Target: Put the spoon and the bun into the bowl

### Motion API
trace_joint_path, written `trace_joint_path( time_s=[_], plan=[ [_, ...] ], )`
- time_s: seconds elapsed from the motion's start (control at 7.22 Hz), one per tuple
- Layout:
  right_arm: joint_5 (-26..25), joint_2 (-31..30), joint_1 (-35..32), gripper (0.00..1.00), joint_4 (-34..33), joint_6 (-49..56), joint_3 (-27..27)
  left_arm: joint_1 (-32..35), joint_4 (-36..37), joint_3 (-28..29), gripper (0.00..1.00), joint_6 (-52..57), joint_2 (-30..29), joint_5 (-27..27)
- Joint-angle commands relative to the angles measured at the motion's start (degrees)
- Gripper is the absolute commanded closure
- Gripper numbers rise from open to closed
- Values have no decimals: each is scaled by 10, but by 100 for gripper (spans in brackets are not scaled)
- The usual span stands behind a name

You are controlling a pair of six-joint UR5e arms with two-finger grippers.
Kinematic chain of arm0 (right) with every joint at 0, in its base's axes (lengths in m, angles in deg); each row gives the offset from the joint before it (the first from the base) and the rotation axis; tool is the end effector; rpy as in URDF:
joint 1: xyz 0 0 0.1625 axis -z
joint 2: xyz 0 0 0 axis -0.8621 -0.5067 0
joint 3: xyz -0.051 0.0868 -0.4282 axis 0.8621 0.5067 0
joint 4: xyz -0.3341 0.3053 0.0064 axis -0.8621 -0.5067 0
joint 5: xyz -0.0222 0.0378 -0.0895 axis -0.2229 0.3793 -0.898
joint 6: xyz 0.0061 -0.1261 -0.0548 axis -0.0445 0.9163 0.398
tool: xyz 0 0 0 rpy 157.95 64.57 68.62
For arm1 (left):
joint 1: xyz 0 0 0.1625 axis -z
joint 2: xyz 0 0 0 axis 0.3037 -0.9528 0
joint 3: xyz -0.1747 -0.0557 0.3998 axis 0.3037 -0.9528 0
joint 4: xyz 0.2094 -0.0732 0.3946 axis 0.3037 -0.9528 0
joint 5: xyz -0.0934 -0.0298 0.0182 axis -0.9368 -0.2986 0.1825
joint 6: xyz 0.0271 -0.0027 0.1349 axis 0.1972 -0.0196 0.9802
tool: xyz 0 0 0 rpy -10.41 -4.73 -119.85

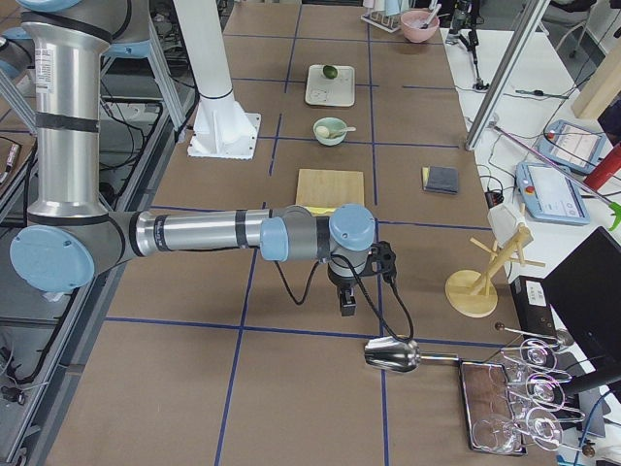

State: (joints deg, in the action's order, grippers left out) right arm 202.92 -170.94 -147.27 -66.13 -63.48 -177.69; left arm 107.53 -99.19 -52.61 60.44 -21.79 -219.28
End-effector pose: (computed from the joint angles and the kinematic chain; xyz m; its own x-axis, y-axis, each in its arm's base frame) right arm 0.0107 -0.5057 0.6404 0.6592 -0.1651 0.7336 0.0931 0.9860 0.1382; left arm -0.0368 -0.5126 0.6291 0.7030 0.2727 -0.6568 -0.1635 0.9608 0.2239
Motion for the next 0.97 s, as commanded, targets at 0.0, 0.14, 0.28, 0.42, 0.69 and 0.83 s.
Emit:
trace_joint_path(
  time_s=[0.0,0.14,0.28,0.42,0.69,0.83],
  plan=[
    [-1,1,0,0,1,1,0,0,-1,-10,0,-1,9,-1],
    [-2,1,0,0,0,1,0,-1,0,-10,0,-4,5,0],
    [-8,-1,0,0,0,10,0,-1,0,-10,0,-5,2,0],
    [-14,0,7,0,1,14,-2,-1,0,-7,0,-6,0,0],
    [-26,4,26,0,1,29,5,-1,0,-1,0,-6,-12,1],
    [-24,5,26,0,1,29,5,-2,2,-1,0,-7,-22,2]
  ],
)
